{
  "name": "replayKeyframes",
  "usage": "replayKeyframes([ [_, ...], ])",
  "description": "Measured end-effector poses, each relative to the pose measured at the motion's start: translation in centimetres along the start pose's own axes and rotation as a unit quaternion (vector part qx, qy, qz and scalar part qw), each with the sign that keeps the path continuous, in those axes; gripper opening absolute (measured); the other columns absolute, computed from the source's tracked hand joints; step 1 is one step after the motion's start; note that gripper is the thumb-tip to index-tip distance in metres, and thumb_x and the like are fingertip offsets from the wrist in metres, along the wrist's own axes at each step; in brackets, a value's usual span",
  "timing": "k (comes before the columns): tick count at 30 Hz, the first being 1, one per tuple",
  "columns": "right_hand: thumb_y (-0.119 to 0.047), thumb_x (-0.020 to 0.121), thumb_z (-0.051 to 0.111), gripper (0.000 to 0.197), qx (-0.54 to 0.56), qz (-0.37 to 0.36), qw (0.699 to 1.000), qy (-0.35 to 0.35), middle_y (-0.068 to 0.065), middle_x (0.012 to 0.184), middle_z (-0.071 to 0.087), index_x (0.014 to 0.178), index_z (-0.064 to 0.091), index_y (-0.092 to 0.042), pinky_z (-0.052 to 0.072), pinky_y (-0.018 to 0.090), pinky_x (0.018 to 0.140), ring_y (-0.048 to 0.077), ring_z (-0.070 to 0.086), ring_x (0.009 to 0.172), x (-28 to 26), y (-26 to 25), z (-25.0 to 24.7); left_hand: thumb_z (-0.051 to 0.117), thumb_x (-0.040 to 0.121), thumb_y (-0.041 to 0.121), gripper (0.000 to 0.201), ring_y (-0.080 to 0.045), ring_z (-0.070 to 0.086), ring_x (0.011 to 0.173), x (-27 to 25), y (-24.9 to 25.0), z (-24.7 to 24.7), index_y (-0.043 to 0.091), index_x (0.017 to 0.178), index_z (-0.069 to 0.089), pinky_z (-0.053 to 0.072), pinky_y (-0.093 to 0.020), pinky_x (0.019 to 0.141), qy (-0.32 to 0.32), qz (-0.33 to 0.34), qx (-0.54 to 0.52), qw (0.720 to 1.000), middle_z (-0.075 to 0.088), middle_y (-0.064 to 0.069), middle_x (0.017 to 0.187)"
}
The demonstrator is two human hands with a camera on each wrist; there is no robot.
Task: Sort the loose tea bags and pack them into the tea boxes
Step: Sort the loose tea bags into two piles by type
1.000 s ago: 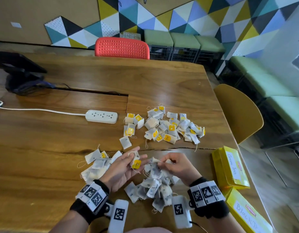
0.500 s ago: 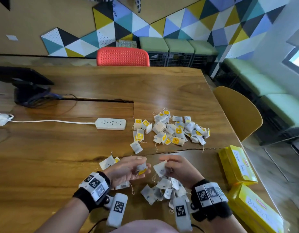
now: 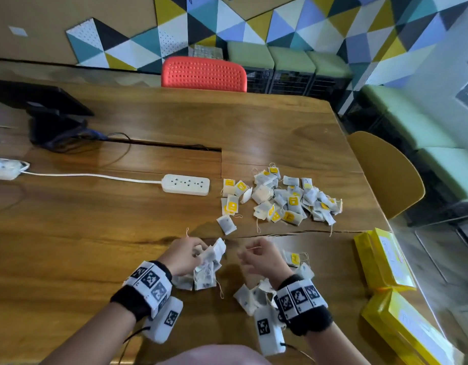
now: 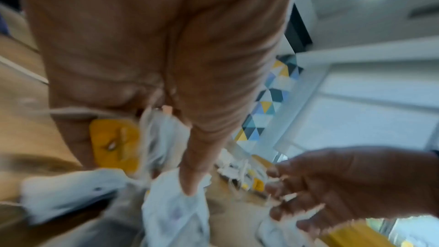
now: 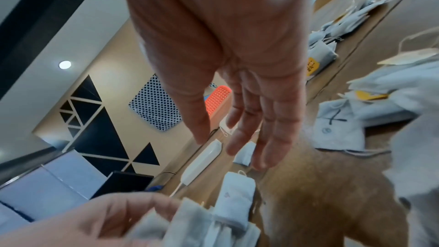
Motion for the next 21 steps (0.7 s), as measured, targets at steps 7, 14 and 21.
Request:
replayKeyframes([
  [7, -0.018, 0.082, 0.069, 0.026, -0.272, -0.097, 0.957, 0.021, 0.008, 0.106, 0.066, 0.106, 0.062, -0.013, 0.05, 0.035, 0.091, 0.025, 0.061, 0.1, 5.7, -5.2, 0.9, 0.064, 0.089, 0.027, 0.042, -0.014, 0.048, 0.123, -0.8, -4.3, -1.5, 0.024, 0.13, 0.053, 0.04, -0.029, 0.1, 0.051, 0.014, -0.034, 0.998, 0.05, 0.005, 0.134],
  [14, -0.021, 0.073, 0.078, 0.079, -0.532, -0.123, 0.833, -0.083, 0.004, 0.151, 0.023, 0.143, 0.041, -0.027, 0.033, 0.047, 0.111, 0.03, 0.021, 0.14, 13.4, -7.2, 5.4, 0.062, 0.091, 0.025, 0.023, 0.0, 0.057, 0.105, -2.1, -6.7, -2.8, 0.034, 0.11, 0.054, 0.049, -0.025, 0.092, 0.084, 0.028, -0.089, 0.992, 0.059, 0.014, 0.116],
  [21, -0.007, 0.082, 0.065, 0.043, -0.54, -0.135, 0.83, -0.024, 0.0, 0.134, 0.035, 0.121, 0.058, -0.024, 0.04, 0.04, 0.1, 0.032, 0.032, 0.123, 13.9, -5.1, 4.7, 0.063, 0.091, 0.019, 0.017, 0.001, 0.062, 0.098, -2.8, -7.7, -2.9, 0.033, 0.1, 0.059, 0.049, -0.012, 0.078, 0.058, 0.044, -0.152, 0.986, 0.063, 0.013, 0.107],
])
Point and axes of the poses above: each hand's wrist, its own x-axis towards the middle knuckle, its own z-axis out of the palm, y = z × x, the point moved 5 cm from there along x, towards the middle knuckle
